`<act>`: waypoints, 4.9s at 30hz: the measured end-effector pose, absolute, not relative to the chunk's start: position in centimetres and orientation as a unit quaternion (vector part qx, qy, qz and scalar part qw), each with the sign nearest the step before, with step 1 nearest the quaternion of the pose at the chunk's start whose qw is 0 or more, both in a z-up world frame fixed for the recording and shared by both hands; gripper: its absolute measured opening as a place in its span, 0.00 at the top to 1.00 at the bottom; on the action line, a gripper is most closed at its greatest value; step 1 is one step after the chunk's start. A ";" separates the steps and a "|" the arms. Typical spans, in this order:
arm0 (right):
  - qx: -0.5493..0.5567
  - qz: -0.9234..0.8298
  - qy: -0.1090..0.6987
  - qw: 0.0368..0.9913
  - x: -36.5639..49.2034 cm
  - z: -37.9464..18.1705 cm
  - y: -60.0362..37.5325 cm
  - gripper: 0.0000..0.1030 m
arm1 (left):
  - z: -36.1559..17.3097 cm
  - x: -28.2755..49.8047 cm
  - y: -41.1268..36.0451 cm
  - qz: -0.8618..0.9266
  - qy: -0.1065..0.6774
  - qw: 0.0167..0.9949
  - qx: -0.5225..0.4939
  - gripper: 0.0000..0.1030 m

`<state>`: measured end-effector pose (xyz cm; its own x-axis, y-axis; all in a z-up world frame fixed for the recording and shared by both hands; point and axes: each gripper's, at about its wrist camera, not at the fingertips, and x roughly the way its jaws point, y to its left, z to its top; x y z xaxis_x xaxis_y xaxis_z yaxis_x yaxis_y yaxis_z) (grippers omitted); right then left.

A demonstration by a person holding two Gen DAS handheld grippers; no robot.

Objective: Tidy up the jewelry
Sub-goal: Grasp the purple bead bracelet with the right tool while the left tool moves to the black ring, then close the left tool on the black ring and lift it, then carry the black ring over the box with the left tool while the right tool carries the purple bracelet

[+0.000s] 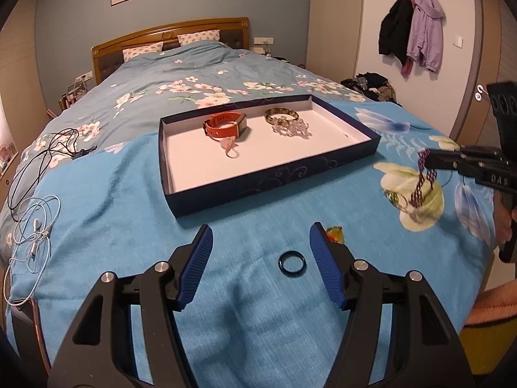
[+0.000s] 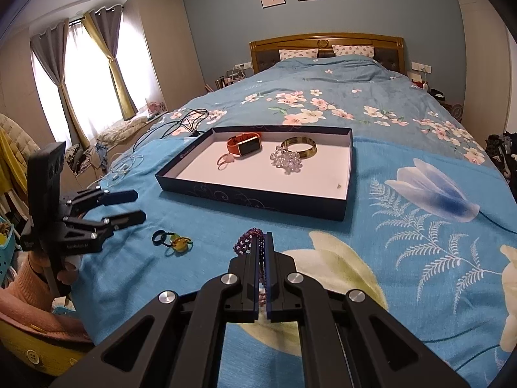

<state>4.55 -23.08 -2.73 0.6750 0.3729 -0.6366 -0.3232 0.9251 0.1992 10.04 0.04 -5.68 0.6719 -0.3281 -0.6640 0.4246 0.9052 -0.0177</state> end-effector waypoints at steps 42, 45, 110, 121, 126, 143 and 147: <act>0.049 0.214 0.338 0.915 5.3 -2.4 -22.0 0.99 | -7.6 10.2 -1.8 -0.214 0.394 0.890 0.087 0.78; 0.048 0.215 0.333 0.917 5.6 -2.1 -21.9 0.99 | -6.5 10.1 -1.7 -0.212 0.379 0.897 0.083 0.78; 0.042 0.198 0.303 0.931 15.3 -0.1 -21.2 0.99 | -1.5 17.4 -3.6 -0.198 0.312 0.926 0.075 0.78; 0.046 0.195 0.313 0.929 16.3 -0.7 -21.1 0.99 | -2.1 18.7 -3.8 -0.196 0.318 0.924 0.074 0.78; 0.050 0.193 0.319 0.927 16.9 -1.1 -21.2 0.99 | -2.5 19.2 -4.1 -0.195 0.324 0.923 0.073 0.78; 0.056 0.191 0.342 0.918 19.2 -2.6 -20.9 0.99 | -3.6 21.0 -4.6 -0.185 0.344 0.918 0.073 0.78; 0.061 0.191 0.346 0.916 19.6 -2.8 -20.9 0.99 | -3.8 21.5 -4.6 -0.183 0.348 0.916 0.072 0.78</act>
